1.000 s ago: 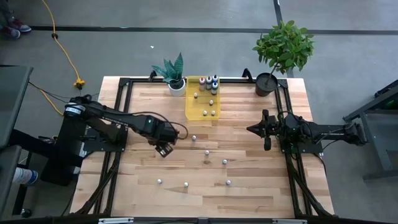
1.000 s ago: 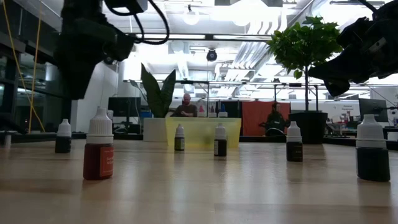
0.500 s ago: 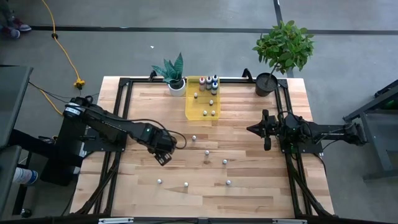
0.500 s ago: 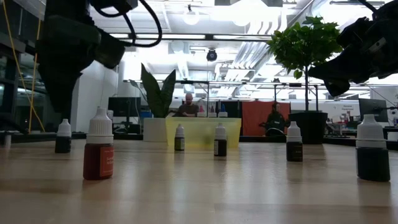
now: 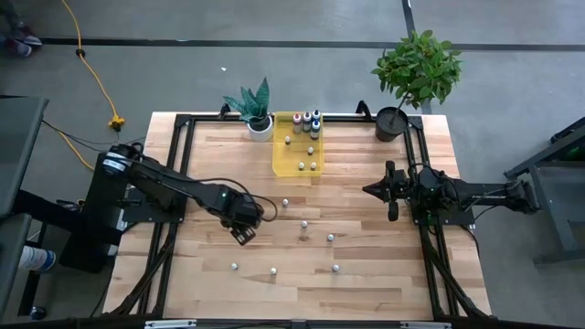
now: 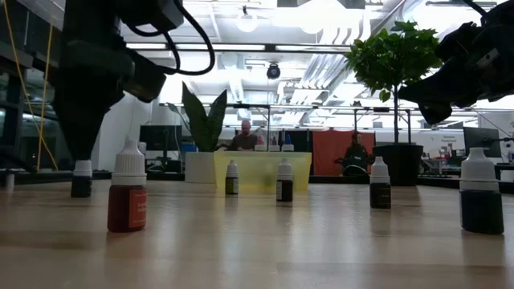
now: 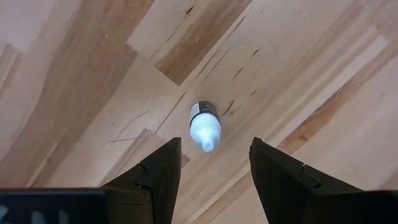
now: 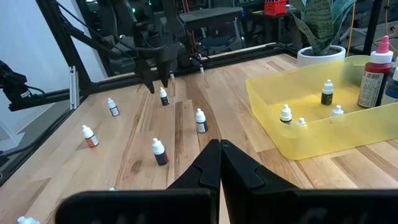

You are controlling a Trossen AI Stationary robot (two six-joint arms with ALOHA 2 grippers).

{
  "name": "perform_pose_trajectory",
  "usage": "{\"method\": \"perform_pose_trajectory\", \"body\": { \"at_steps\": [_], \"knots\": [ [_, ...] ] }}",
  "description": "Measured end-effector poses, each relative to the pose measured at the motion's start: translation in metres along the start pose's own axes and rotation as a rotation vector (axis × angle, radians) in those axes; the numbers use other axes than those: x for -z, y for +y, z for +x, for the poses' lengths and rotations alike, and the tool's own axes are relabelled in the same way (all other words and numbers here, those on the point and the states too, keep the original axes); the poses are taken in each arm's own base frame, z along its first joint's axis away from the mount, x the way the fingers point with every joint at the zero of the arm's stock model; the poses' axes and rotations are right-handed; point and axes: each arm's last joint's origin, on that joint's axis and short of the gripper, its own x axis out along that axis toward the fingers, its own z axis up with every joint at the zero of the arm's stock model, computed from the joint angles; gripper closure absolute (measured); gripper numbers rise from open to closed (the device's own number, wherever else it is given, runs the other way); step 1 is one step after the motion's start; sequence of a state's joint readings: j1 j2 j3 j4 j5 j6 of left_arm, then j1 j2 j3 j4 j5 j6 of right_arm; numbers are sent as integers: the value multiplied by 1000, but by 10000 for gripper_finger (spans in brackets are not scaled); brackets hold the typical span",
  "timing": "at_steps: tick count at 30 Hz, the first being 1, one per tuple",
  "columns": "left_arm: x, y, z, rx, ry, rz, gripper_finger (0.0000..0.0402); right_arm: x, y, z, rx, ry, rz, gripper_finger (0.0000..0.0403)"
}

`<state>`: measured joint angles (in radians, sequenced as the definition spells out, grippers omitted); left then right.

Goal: Pick & Place food coloring
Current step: Put the small black food coloring bottle into the yellow bin

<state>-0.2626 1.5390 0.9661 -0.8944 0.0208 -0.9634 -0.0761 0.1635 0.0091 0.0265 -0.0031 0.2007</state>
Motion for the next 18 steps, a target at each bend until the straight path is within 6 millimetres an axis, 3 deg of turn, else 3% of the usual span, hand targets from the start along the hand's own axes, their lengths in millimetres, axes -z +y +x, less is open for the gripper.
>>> {"method": "perform_pose_trajectory", "body": {
  "at_steps": [18],
  "knots": [
    [-2, 0, 6, -47, -13, 25, 220, 0, 0, 0, 0, 0, 0, 402]
  ]
}}
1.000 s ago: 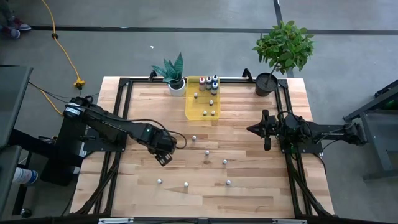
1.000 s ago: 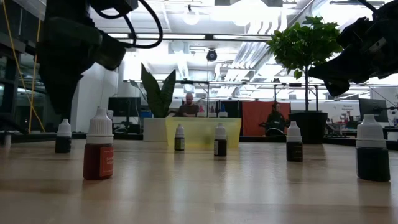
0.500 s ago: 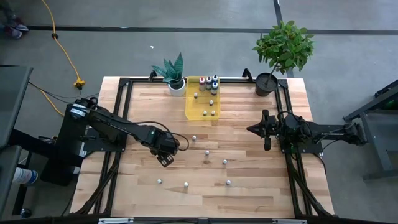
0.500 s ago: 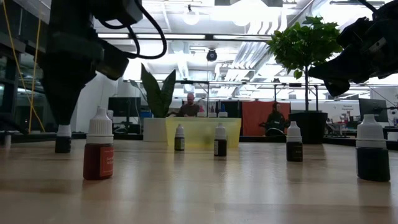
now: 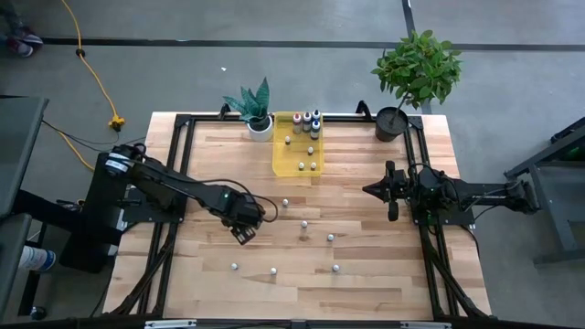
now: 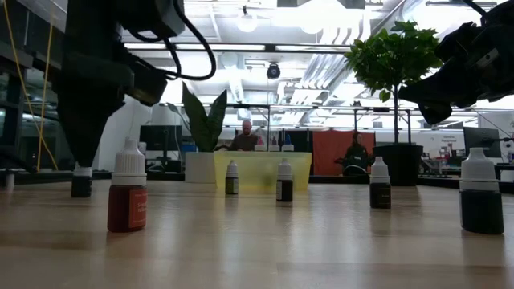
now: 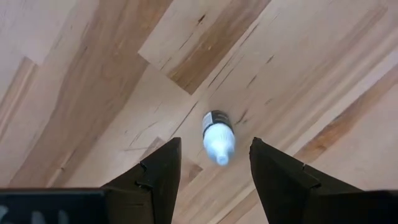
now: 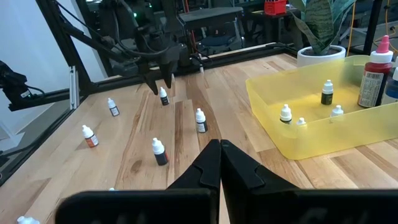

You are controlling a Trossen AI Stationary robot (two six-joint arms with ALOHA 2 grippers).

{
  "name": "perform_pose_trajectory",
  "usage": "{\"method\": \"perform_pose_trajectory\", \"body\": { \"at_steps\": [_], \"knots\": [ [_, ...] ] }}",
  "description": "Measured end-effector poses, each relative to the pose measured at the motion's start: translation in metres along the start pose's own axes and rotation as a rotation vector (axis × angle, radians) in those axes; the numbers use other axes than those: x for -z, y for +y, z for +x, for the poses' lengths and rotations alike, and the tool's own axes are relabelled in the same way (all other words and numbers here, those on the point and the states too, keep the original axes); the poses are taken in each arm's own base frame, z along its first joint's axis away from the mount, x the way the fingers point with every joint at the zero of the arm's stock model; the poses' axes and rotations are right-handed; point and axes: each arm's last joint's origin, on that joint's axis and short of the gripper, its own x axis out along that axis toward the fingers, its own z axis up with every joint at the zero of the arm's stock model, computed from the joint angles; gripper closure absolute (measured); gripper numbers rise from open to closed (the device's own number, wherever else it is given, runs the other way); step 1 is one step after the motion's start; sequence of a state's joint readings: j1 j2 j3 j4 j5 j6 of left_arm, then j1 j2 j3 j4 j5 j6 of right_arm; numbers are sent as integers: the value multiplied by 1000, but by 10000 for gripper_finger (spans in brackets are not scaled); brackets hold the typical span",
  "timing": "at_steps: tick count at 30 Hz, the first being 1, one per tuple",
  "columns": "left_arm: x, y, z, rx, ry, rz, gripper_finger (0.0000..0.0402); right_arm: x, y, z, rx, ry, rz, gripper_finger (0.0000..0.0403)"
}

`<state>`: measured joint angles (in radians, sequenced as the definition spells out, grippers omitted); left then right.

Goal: Pick & Place food coloring
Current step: Put the small black food coloring bottle into the yellow bin

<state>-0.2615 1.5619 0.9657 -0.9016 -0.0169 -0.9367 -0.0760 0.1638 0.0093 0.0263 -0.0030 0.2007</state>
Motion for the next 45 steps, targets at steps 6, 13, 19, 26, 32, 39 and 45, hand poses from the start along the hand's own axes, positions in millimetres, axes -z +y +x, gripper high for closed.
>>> {"method": "perform_pose_trajectory", "body": {
  "at_steps": [6, 13, 19, 26, 32, 39, 45],
  "knots": [
    [0, 0, 2, -6, 9, 30, 220, 0, 0, 0, 0, 0, 0, 402],
    [-1, -2, 3, 9, 4, 53, 220, 0, 0, 0, 0, 0, 0, 402],
    [-1, -2, 3, 11, 14, 56, 222, 0, 0, 0, 0, 0, 0, 402],
    [-1, -2, 3, 20, 21, 68, 282, 0, 0, 0, 0, 0, 0, 402],
    [-1, -3, 3, 20, 17, 68, 344, 0, 0, 0, 0, 0, 0, 402],
    [-1, -3, 2, 22, 15, 68, 373, 0, 0, 0, 0, 0, 0, 402],
    [-2, -5, -5, 49, 22, 79, 376, 0, 0, 0, 0, 0, 0, 402]
  ]
}}
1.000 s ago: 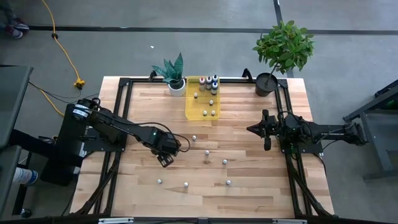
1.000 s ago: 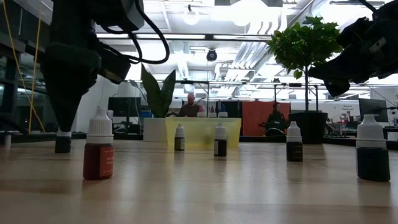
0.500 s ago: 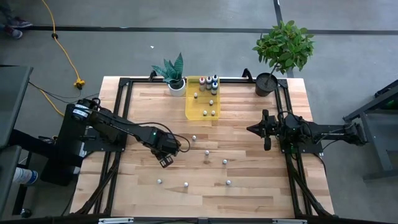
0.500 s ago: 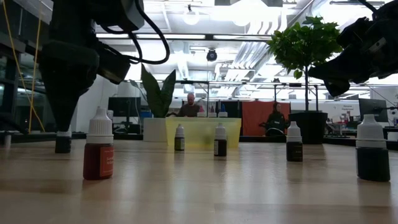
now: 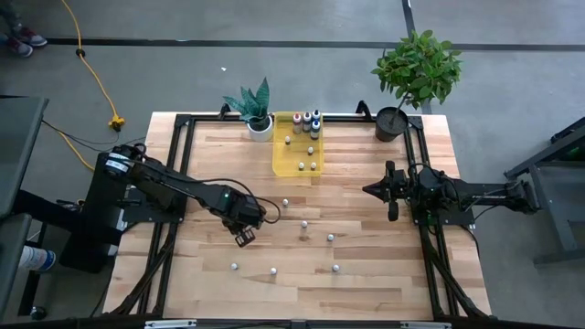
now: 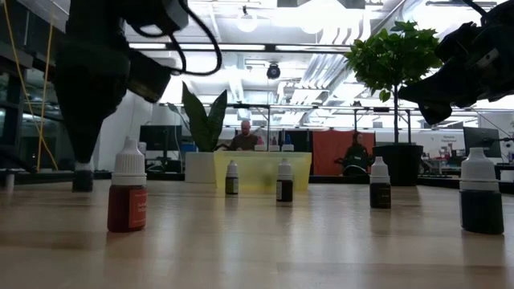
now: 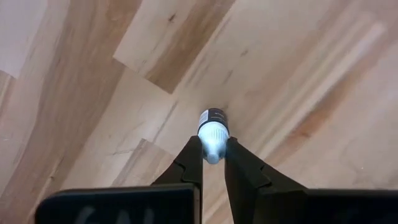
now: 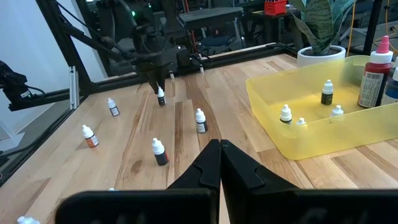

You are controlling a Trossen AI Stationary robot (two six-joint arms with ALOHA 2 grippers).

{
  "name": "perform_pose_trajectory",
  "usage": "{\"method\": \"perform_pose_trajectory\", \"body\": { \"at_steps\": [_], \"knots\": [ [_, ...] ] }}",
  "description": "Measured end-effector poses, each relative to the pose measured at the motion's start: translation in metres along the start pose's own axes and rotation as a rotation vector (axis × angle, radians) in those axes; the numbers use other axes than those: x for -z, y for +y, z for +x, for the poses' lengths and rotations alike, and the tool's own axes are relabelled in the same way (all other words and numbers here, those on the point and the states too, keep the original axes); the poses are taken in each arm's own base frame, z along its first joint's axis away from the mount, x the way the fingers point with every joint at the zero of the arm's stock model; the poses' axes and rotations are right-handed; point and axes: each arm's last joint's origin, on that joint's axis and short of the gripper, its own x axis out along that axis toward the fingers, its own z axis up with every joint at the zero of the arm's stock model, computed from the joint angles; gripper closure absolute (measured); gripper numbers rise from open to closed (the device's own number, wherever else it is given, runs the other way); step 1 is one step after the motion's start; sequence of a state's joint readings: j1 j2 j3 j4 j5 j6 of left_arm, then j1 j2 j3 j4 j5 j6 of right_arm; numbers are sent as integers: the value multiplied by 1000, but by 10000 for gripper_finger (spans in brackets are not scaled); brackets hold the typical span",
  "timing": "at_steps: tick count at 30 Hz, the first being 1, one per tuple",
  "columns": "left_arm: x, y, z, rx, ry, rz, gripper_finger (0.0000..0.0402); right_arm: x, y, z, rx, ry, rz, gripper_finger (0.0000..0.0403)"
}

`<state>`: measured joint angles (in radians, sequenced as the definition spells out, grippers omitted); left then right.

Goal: Pick & Place food coloring
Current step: Put the small black food coloring bottle into the yellow bin

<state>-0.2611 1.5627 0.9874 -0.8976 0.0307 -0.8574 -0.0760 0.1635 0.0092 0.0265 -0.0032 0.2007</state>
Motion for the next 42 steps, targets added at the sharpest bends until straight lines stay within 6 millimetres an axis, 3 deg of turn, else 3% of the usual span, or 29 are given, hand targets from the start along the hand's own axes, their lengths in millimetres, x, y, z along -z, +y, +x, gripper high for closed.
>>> {"method": "perform_pose_trajectory", "body": {
  "at_steps": [9, 18, 33, 42],
  "knots": [
    [0, 5, -34, 57, -17, -3, 377, 0, 0, 0, 0, 0, 0, 402],
    [-18, 25, -78, 104, -114, -78, 378, 0, 0, 0, 0, 0, 0, 402],
    [-88, 65, -147, 155, -294, -247, 378, 0, 0, 0, 0, 0, 0, 402],
    [-154, 75, -171, 111, -289, -332, 378, 0, 0, 0, 0, 0, 0, 402]
  ]
}}
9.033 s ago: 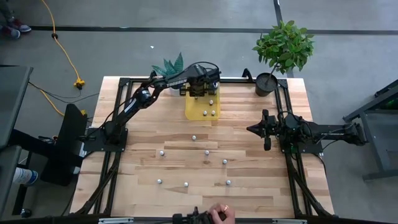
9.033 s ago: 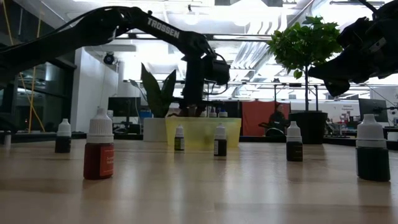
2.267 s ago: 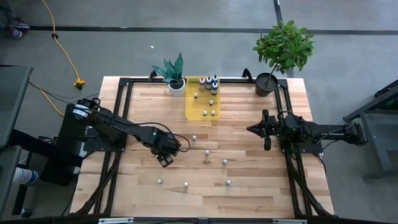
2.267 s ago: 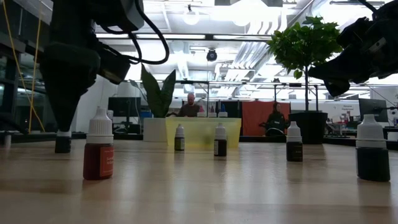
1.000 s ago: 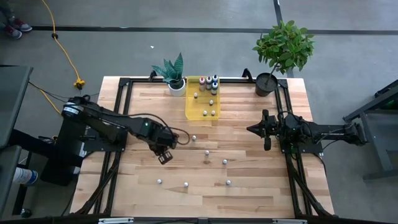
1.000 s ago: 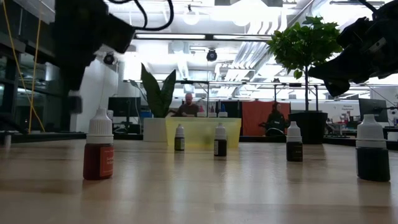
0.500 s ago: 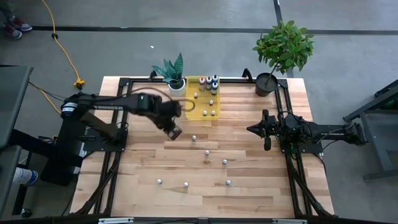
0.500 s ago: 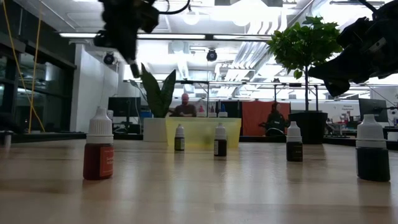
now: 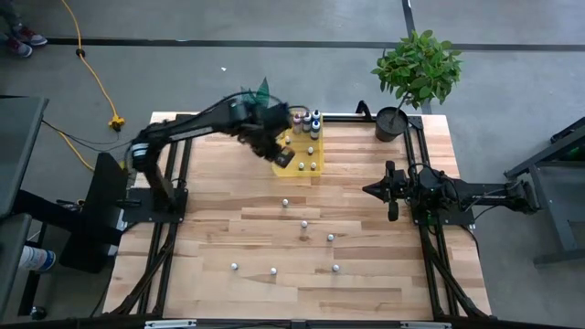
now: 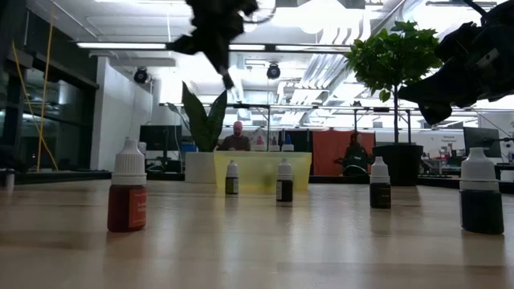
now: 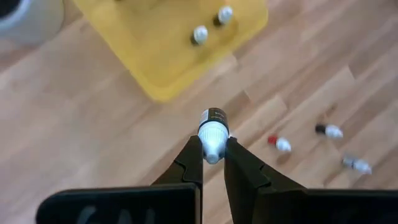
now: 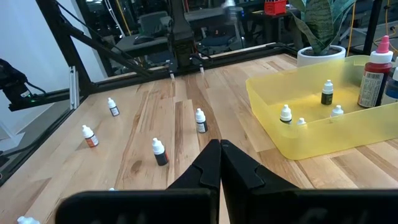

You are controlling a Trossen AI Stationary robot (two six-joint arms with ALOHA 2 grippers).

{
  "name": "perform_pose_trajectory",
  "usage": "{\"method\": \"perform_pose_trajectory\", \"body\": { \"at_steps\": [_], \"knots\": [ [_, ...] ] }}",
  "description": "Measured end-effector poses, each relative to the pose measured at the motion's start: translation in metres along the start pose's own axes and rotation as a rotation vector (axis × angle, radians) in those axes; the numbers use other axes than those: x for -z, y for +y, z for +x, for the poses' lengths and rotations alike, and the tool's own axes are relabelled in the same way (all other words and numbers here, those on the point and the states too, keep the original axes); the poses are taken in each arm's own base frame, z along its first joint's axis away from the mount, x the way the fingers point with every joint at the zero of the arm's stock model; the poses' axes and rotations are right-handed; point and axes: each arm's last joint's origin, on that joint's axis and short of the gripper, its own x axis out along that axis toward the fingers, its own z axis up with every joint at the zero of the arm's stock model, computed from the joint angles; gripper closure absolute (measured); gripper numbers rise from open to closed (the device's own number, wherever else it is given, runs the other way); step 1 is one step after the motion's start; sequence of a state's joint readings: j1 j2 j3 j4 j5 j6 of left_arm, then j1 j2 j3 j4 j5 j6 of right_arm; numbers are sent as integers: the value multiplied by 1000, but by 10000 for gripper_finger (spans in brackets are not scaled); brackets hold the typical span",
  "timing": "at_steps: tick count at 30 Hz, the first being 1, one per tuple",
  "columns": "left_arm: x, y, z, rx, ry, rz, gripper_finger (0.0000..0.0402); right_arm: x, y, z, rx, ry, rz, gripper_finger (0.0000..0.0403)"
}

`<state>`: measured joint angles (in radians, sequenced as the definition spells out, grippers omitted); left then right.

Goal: Pick & Place food coloring
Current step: Put the small black food coloring bottle into the yellow bin

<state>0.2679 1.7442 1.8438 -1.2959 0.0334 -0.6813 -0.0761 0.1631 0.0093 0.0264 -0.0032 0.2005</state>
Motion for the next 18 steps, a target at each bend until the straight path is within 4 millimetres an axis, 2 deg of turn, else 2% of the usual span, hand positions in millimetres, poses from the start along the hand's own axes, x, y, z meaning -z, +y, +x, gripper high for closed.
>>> {"method": "perform_pose_trajectory", "body": {
  "at_steps": [4, 9, 18],
  "knots": [
    [-31, -8, 15, -36, 18, -8, 378, 0, 0, 0, 0, 1, 0, 402],
    [-61, -14, 47, -81, 70, -13, 378, 0, 0, 0, 0, 0, 0, 402],
    [-74, -18, 96, -170, 178, -42, 378, 0, 0, 0, 0, 1, 0, 402]
  ]
}}
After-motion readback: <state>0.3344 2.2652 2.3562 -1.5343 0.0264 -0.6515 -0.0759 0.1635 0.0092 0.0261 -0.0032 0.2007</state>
